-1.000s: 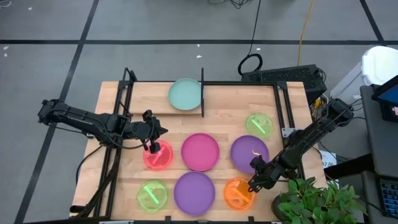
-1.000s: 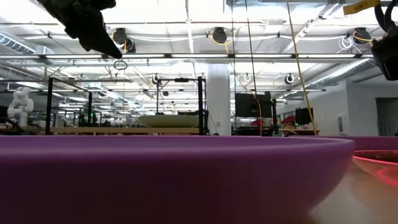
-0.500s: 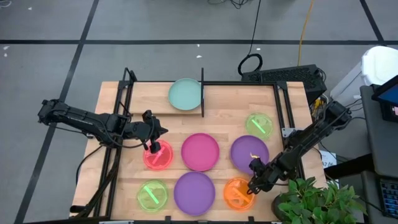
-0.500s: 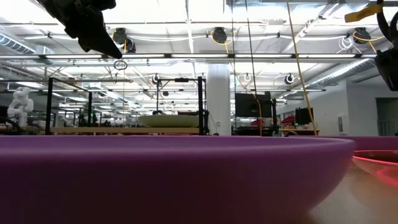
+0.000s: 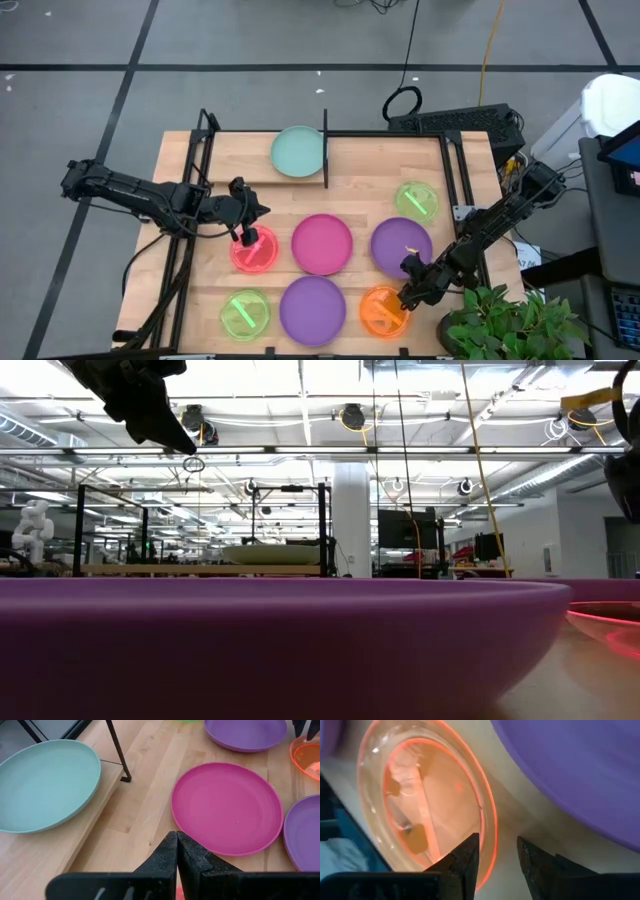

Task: Place and stack plates onto a shelf
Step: Put the transparent orange plate on the shelf

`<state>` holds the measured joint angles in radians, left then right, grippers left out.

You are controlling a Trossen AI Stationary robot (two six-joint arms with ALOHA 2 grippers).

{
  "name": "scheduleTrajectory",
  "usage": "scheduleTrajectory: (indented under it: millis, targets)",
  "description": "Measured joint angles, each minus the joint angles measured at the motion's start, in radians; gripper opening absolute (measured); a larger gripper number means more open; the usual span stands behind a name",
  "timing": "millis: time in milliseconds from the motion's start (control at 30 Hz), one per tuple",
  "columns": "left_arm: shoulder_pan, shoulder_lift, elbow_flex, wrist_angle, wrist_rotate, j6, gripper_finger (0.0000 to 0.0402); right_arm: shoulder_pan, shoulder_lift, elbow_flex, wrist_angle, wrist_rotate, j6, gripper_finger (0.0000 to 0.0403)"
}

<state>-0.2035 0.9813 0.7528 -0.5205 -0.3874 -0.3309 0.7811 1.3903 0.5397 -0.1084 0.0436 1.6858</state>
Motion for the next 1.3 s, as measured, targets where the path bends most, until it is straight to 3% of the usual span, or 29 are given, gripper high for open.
scheduleTrajectory:
  millis: [200, 600, 1300]
  targets:
    - [0.0, 0.0, 0.0, 0.0, 0.0, 0.0, 0.0008, 0.0, 0.001, -0.031, 0.045, 0.012, -0.02, 0.0107]
    - [0.0, 0.0, 0.0, 0.0, 0.0, 0.003, 0.0008, 0.003, 0.004, -0.034, 0.082, 0.015, -0.052, 0.0004]
    - [0.001, 0.0, 0.0, 0.002, -0.008, 0.007, 0.0008, 0.018, 0.003, 0.049, 0.155, 0.097, -0.239, 0.0]
